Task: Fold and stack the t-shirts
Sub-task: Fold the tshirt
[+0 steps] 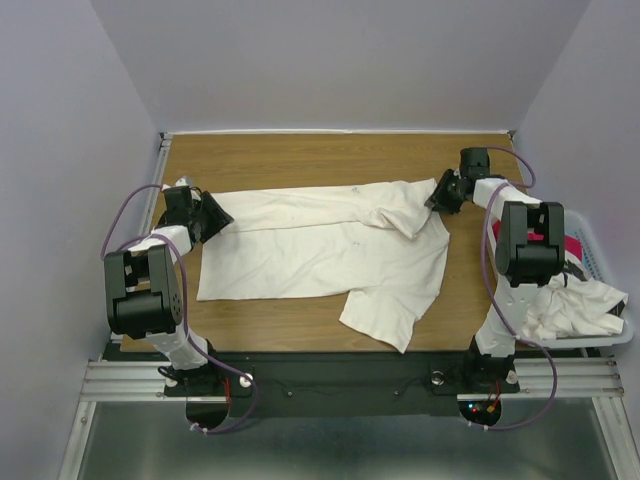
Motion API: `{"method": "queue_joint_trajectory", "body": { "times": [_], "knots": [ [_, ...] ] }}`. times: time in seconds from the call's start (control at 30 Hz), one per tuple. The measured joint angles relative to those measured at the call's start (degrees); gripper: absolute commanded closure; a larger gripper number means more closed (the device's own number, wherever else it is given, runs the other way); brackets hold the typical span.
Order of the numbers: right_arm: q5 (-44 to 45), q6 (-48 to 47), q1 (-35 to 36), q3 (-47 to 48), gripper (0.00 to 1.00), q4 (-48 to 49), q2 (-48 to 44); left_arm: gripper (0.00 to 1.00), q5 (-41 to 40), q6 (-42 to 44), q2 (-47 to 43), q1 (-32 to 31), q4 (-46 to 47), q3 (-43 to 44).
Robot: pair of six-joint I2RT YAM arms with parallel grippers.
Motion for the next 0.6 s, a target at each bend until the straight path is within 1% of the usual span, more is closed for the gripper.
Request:
{"method": "queue_joint_trajectory", "body": {
  "times": [0.13,0.23,0.27,0.37,0.43,0.47,0.6],
  "knots": [
    [-0.4,-0.2,0.0,0.0,0.63,0.0,0.0,0.38,0.0,0.0,0.0,-0.1,0.0,0.0],
    [-0.6,-0.2,0.0,0.0,0.67,0.0,0.0,0.38,0.2,0.0,0.0,-0.3,0.0,0.0],
    [-0.6,-0.2,0.0,0.0,0.72,0.0,0.1,0.38,0.2,0.0,0.0,-0.4,0.0,0.0],
    [-0.5,-0.1,0.0,0.0,0.83,0.0,0.5,0.38,0.2,0.0,0.0,-0.5,0.0,0.0],
    [-0.5,-0.1,0.0,0.0,0.87,0.1,0.9,0.38,0.2,0.0,0.0,-0.5,0.0,0.0],
    [-0.6,-0.2,0.0,0.0,0.91,0.0,1.0,0.38,0.2,0.0,0.1,-0.7,0.0,0.0],
    [-0.6,-0.2,0.0,0.0,0.99,0.1,1.1,0.38,0.2,0.0,0.9,-0.8,0.0,0.0]
  ]
}}
